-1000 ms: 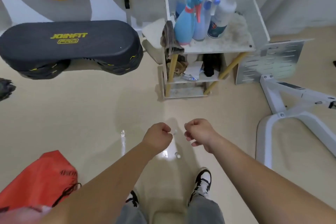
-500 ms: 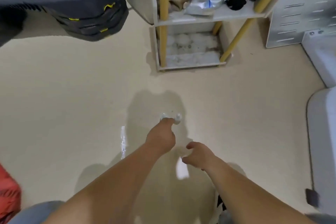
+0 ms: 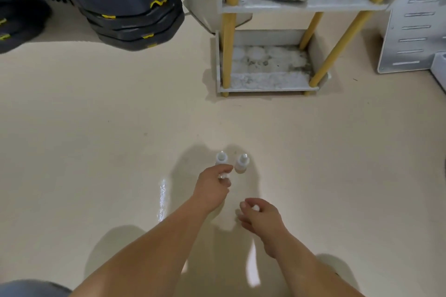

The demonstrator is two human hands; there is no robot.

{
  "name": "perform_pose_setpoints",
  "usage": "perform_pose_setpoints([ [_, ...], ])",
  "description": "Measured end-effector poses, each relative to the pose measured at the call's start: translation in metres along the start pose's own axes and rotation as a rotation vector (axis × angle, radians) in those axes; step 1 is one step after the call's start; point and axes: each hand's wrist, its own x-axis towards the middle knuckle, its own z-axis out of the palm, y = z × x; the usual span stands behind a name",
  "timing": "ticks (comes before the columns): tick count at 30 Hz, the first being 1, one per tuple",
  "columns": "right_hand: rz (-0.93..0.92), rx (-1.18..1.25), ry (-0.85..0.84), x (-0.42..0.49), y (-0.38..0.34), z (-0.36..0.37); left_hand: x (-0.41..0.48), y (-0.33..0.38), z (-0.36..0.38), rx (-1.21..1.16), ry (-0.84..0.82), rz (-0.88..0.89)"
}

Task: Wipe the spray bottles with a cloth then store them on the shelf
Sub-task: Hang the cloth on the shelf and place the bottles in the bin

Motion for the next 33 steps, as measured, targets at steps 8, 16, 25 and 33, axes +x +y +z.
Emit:
perform_pose_setpoints([
  [8,-0.054,0.031,0.165,0.012,-0.065,0.016,0.004,-0.002,-0.034,0.159,0.274,-0.041],
  [16,-0.163,-0.553,0.176,0.035,-0.100,0.033,0.037,0.029,-0.035,0.647,0.043,0.181],
  [25,-0.269,-0.609,0.277,0.064,-0.096,0.028,0.051,0.049,-0.033,0.640,-0.050,0.146],
  [33,-0.341,-0.456,0.129,-0.060,-0.218,-0.021,-0.033,0.192,-0.079,0.415,0.094,0.343],
])
